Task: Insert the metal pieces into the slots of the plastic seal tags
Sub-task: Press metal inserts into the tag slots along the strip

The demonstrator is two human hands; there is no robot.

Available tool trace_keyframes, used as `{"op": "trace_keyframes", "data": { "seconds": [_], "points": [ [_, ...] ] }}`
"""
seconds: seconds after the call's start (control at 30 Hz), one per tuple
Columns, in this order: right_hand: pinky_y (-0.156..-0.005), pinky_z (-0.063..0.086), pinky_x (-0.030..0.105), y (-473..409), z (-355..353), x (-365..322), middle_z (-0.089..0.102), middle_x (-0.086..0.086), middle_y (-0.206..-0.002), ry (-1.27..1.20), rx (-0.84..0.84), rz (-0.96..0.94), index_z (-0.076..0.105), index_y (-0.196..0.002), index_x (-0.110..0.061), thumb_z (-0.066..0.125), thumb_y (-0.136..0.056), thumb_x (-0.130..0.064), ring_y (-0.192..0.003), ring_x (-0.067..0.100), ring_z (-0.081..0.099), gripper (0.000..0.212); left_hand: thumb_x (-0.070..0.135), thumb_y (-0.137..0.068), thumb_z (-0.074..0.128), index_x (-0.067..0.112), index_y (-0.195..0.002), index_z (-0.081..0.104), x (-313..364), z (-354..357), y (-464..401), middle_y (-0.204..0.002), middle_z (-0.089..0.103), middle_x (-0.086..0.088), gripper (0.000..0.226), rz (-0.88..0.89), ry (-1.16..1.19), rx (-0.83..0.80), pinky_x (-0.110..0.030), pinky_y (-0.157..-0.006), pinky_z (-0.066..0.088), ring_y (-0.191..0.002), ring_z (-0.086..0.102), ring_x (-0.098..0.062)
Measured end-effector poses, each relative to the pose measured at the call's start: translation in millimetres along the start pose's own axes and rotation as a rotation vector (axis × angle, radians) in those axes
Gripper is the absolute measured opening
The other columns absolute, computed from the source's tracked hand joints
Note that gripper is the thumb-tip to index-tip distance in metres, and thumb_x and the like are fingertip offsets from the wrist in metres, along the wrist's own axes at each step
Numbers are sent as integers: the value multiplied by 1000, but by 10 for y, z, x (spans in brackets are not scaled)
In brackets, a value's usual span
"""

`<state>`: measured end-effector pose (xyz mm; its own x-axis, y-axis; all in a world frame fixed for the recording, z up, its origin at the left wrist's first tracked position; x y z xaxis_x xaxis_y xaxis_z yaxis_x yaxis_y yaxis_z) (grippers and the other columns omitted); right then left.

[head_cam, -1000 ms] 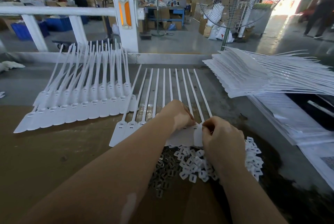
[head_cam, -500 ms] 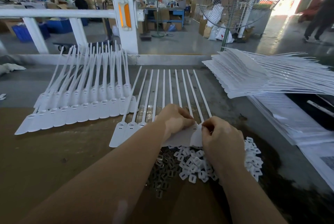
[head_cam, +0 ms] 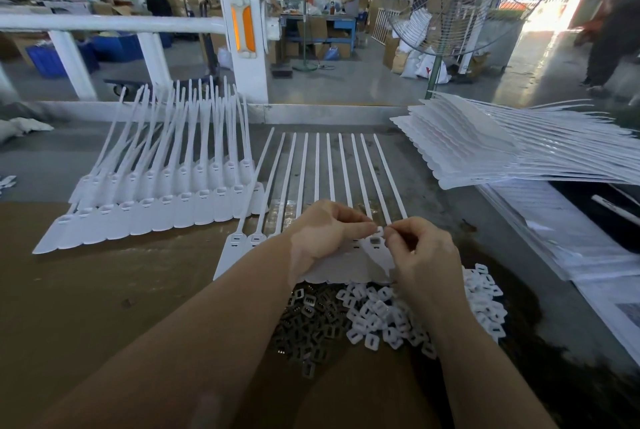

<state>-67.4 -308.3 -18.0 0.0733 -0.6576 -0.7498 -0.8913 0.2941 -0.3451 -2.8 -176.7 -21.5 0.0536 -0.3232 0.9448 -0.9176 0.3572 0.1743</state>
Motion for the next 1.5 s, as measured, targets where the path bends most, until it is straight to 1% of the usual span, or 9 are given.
{"op": "trace_keyframes", "data": {
  "seconds": [0.2, 0.33, 0.53, 0.7, 0.97, 1.1, 1.3, 1.4, 1.5],
  "points": [
    [-65, 45, 27, 3, -7, 4, 62, -4, -78, 3, 32, -21, 64, -90, -16, 56, -91, -20, -74, 11, 57, 9, 26, -82, 72, 23, -78, 71, -12, 19, -17, -75, 66, 4, 5, 18, -21, 29, -22, -65, 45, -71, 58, -9],
    [-66, 46, 27, 9, -21, 15, 60, -6, -77, 5, 56, -26, 64, -89, -17, 57, -90, -19, -74, 9, 56, 8, 24, -82, 72, 27, -71, 67, -1, 56, -53, -71, 64, 8, 12, 78, -162, 91, -19, -61, 44, -70, 58, -6],
    [-61, 43, 21, 8, -21, 21, 59, -10, -74, 11, 61, -29, 63, -86, -20, 58, -89, -18, -71, 4, 55, 6, 26, -80, 73, 32, -64, 64, 0, 77, -117, -72, 62, 14, 19, 97, -288, 116, -24, -71, 49, -76, 58, -6],
    [-65, 47, 25, 7, -18, 21, 60, -9, -75, 19, 60, -28, 64, -88, -18, 58, -89, -19, -72, 5, 55, 6, 25, -83, 69, 31, -66, 64, 1, 79, -138, -76, 64, 10, 19, 69, -286, 124, -32, -80, 53, -84, 62, -15],
    [-65, 45, 27, 10, -27, 45, 64, -1, -80, 78, 59, -1, 66, -88, -15, 58, -89, -19, -73, 13, 57, 9, 22, -83, 68, 28, -67, 64, 46, 92, -154, -72, 60, 11, 18, 33, -335, 126, -29, -75, 52, -75, 58, -10],
    [-73, 52, 39, 4, -10, 46, 65, 0, -82, 105, 32, 27, 66, -90, -15, 57, -90, -21, -75, 15, 59, 11, 23, -84, 67, 27, -69, 64, 59, 97, -157, -73, 60, 12, 15, 23, -352, 118, -35, -86, 50, -87, 60, -17],
    [-74, 52, 38, 11, -18, 39, 65, 0, -83, 102, 25, 34, 65, -90, -16, 57, -89, -21, -76, 14, 59, 10, 27, -84, 68, 23, -86, 71, 72, 127, -154, -86, 65, 6, 6, 6, -417, 109, -44, -97, 43, -97, 60, -20],
    [-72, 52, 38, 14, -16, 34, 65, 0, -82, 97, 19, 35, 65, -89, -16, 57, -89, -21, -75, 14, 59, 10, 26, -83, 68, 21, -88, 73, 79, 123, -147, -87, 66, 5, 8, -5, -406, 109, -42, -91, 48, -94, 60, -19],
    [-71, 52, 38, 18, -18, 32, 64, -1, -80, 97, 21, 30, 65, -88, -16, 57, -89, -21, -73, 13, 58, 9, 21, -82, 70, 20, -85, 74, 86, 117, -149, -82, 65, 5, 6, -19, -367, 100, -29, -74, 52, -87, 60, -15]
  ]
}}
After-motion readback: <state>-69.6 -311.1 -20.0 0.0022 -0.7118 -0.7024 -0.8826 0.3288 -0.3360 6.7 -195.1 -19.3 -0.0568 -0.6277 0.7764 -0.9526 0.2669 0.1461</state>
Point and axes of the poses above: each hand's wrist, its own y-axis away from the middle knuckle, its own z-axis out of the palm, x = y × z, the point moved 4 cm from there along -y, towards the middle knuckle
